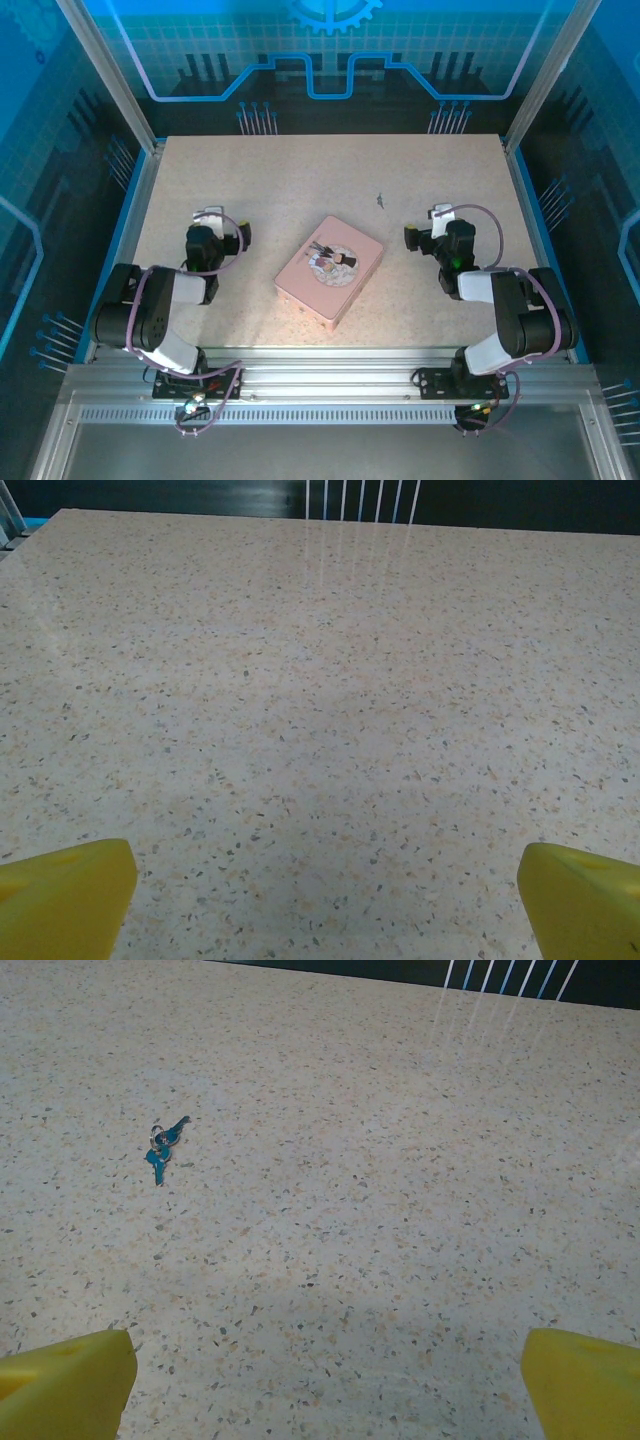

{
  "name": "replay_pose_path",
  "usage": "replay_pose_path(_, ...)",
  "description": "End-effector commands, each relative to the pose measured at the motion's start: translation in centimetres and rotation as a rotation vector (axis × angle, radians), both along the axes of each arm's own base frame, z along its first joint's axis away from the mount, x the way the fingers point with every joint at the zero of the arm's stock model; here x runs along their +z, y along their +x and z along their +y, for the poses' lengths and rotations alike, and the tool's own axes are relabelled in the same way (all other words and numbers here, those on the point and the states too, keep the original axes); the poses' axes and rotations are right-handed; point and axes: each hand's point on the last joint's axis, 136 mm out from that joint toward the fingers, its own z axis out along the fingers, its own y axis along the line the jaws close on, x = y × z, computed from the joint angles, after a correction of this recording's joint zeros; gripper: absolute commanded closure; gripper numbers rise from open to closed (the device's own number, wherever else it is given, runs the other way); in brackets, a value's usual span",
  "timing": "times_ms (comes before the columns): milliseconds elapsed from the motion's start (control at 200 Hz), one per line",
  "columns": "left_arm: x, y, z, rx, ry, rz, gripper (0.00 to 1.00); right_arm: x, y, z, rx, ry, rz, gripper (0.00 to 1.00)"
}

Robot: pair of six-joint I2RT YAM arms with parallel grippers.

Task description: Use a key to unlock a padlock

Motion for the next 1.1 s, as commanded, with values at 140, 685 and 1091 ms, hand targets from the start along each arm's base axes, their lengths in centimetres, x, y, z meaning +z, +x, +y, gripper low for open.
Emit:
replay_pose_path(140, 3.0, 1.0, -0.1, -0.008, -0.004, 0.052, 0.01, 4.3, 0.4, -1.3, -0.075, 0.015, -0.003, 0.00)
replay_pose_path(685, 10.0, -1.2, -4.7, -0.099, -0.646, 0.217, 0.01, 9.2, -3.4, -0.9, -0.228, 0.732, 0.280, 0.00)
replay_pose_path(1091, 4.0, -7.5, -14.0, -0.333, -0.706, 0.607, 0.16, 4.7, -8.8, 8.7, -0.015, 0.746, 0.590, 0.08)
